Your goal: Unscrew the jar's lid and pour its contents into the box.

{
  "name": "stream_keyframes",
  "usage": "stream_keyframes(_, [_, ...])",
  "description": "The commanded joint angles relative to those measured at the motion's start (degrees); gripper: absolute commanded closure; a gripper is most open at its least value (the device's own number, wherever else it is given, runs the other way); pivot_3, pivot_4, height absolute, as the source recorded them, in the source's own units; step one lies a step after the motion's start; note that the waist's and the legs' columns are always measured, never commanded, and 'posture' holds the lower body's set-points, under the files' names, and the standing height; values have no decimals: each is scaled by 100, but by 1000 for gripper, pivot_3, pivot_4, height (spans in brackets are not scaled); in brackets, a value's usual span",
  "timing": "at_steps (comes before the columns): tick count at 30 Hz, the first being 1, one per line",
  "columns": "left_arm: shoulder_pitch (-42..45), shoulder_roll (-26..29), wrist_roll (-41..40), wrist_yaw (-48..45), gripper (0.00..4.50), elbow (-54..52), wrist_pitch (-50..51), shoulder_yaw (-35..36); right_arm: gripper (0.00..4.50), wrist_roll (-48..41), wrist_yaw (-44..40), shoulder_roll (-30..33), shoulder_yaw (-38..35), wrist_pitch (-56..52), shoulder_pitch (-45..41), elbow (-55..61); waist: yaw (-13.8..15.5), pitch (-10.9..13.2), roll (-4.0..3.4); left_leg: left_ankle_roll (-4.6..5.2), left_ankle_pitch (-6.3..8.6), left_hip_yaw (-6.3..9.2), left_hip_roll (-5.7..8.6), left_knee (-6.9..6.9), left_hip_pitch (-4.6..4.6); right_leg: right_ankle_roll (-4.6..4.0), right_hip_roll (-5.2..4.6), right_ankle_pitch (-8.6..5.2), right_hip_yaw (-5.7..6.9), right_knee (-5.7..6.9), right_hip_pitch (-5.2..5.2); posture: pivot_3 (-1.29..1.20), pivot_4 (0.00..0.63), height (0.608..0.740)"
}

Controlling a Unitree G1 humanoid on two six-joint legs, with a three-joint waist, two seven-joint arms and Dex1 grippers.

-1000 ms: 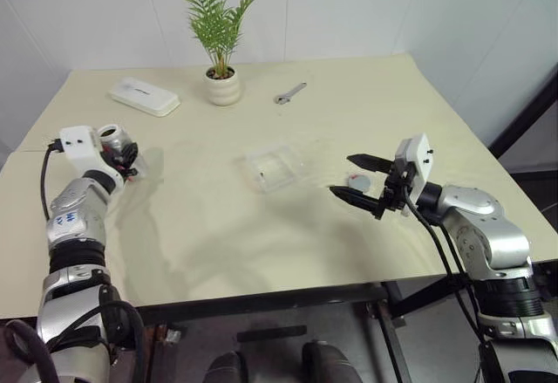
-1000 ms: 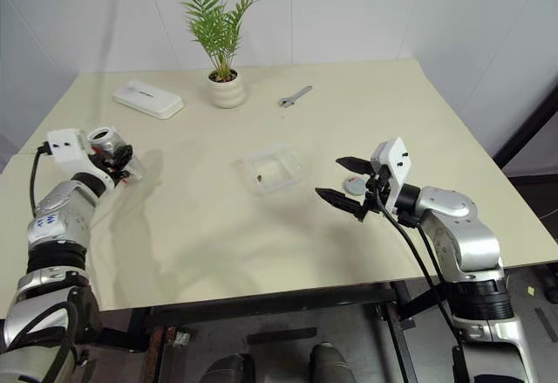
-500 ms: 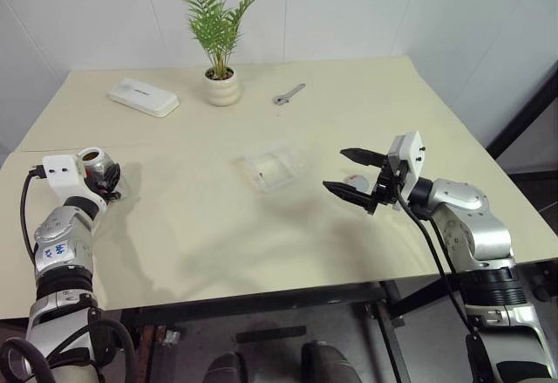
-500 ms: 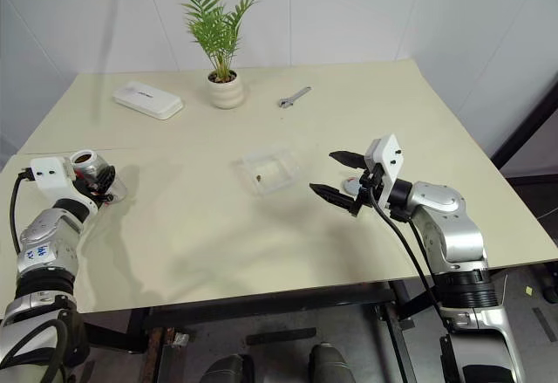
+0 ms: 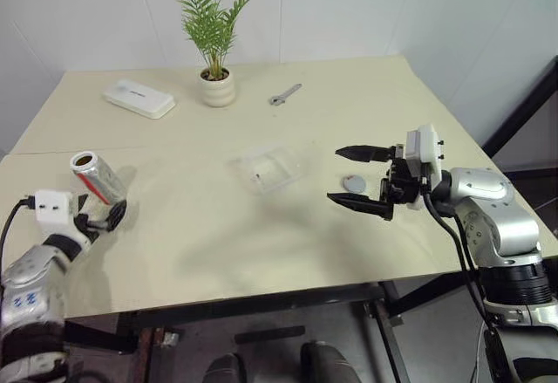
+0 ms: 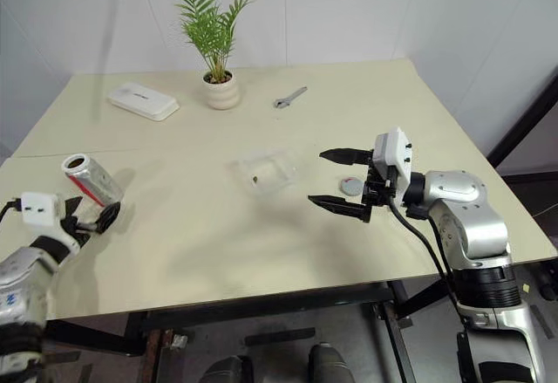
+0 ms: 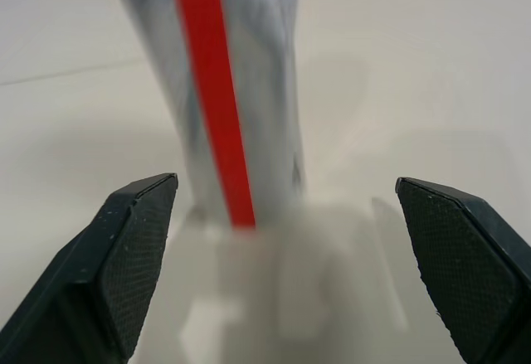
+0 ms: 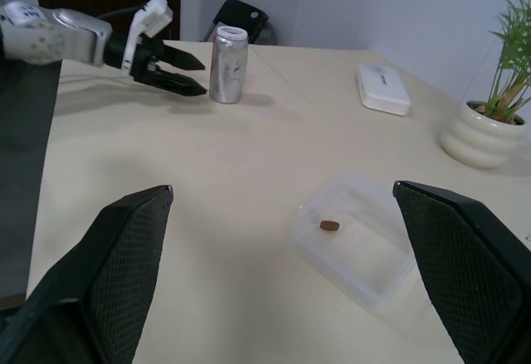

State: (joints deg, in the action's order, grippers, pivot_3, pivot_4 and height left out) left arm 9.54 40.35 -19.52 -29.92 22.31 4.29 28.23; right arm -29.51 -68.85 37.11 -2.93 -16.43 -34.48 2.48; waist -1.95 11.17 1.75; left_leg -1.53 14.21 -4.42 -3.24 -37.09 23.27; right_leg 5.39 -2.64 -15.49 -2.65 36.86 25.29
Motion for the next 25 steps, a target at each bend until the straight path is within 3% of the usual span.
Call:
stream_keyframes(1, [-899, 631, 492, -457, 8, -803, -658, 149, 0, -237, -135, 149, -262, 17, 121, 210, -14, -4, 7, -5, 3, -1, -9, 0, 0, -8, 5, -1, 1, -1, 0, 0, 150, 740])
stream_keyframes(6, [-1590, 982, 172, -1210, 8, -1718, -713, 286, 0, -299, -158, 297, -356, -145, 213, 122, 16, -8, 11, -20, 12, -10, -51, 7, -8, -110, -1, -44, -2, -10, 3, 0, 150, 740])
stream_keyframes(12, [-1083, 1007, -940, -2371, 8, -3055, -362, -229, 0, 8, -293, 532, -349, 124, 243, -294, 15, -8, 12, -20, 12, -24, -56, 10, -5, -129, -1, -41, -11, -47, -5, 0, 150, 740])
stream_keyframes(20, [260, 914, -716, -2981, 8, -2528, -347, -1175, 0, 67, -237, 588, -420, 172, 392, -403, -80, -8, 12, -16, 17, -72, -49, 12, -11, -51, 57, 2, -61, -50, 9, 0, 150, 740])
stream_keyframes(25, [695, 912, -646, -3143, 8, -2104, -391, -1322, 0, 84, -25, 605, -535, 169, 640, -307, -133, -8, 12, -15, 20, -77, -52, 10, -11, -22, 64, 18, -69, -51, 13, 0, 150, 740])
